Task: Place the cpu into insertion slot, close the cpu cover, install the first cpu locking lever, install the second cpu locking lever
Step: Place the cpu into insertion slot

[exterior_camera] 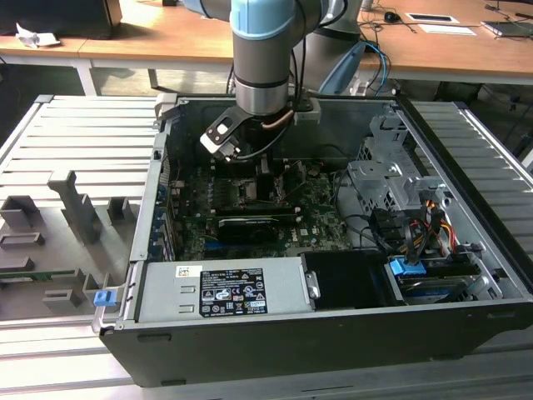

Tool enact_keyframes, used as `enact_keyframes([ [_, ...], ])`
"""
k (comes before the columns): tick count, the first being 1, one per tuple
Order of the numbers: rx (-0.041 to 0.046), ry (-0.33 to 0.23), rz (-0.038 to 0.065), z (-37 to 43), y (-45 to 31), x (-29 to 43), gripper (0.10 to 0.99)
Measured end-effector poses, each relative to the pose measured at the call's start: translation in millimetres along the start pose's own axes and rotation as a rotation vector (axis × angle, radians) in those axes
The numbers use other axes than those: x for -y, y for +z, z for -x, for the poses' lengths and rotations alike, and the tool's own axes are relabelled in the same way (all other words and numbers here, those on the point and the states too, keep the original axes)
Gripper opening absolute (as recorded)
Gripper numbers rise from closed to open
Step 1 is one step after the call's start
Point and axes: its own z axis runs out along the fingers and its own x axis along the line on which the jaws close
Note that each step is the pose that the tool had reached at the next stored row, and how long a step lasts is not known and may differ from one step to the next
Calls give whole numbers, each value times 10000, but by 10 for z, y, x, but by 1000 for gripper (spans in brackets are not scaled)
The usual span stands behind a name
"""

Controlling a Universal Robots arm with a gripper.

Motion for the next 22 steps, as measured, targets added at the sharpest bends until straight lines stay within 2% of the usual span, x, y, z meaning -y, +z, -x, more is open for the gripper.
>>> enact_keyframes([
  [7,0,-1,-9,-1,-79,-5,596],
  [15,0,0,-10,-1,-109,-7,106],
  [22,8,-1,-11,-1,-135,-8,106],
])
